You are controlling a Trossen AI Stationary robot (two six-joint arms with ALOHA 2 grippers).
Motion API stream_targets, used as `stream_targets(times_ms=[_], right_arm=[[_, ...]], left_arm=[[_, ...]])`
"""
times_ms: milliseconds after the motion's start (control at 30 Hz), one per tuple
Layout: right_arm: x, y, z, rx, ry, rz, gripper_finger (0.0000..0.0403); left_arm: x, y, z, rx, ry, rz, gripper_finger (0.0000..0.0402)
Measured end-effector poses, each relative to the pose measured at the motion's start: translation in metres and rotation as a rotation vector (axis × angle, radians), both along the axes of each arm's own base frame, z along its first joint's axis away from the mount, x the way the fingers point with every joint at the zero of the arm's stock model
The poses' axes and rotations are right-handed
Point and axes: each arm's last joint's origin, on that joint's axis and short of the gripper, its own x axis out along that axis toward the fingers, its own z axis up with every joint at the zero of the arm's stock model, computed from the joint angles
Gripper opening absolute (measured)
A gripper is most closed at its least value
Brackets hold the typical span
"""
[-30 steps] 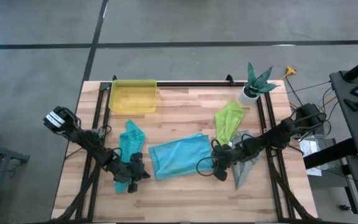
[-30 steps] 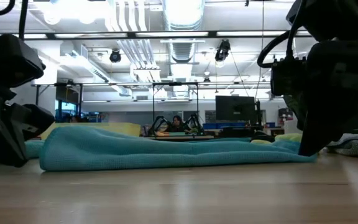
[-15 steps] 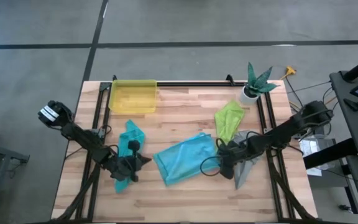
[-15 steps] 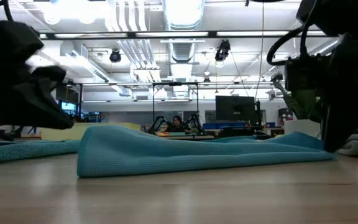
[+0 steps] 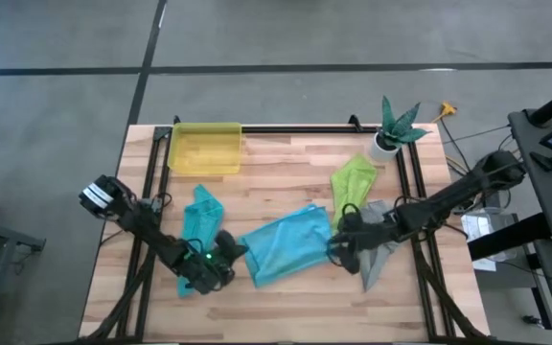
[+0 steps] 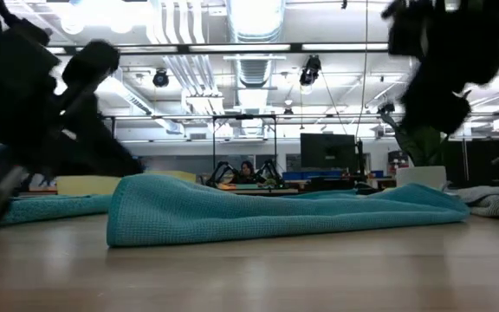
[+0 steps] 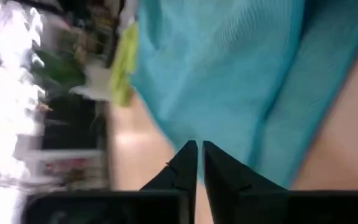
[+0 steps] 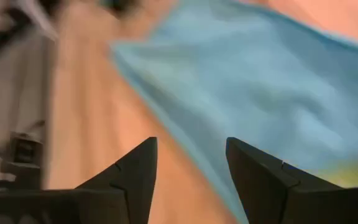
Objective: Roll microfiber towels into tight, uniform cylinder then place into a basket
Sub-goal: Roll the right light blue towel
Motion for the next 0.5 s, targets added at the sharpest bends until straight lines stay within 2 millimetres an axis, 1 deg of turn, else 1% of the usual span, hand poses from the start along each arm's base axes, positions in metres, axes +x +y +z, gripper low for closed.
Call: stream_targets(times_ms=[67,200,300,400,500], right_arm=[[0.009,0.010,-0.002,-0.020,-0.045,0.032,0.0183],[0.034,0.036,-0.015,-0.090,-0.016,0.095,0.0175],[0.059,0.060,-0.029,-0.150,0.031,0.150,0.0169],[0.087,0.083,-0.041,-0.194,0.040,0.194,0.0159],[0.113,0.099,-0.051,-0.215,0.049,0.206,0.0144]], left_arm=[[0.004,-0.001,-0.001,0.085,-0.003,0.033,0.0027],[0.008,-0.002,0.001,0.086,0.020,0.011,0.0060],[0.008,-0.002,0.002,0.059,0.026,-0.007,0.0083],[0.010,0.001,0.002,0.051,0.029,-0.002,0.0101],[0.013,0.005,0.002,0.026,0.046,-0.013,0.0112]])
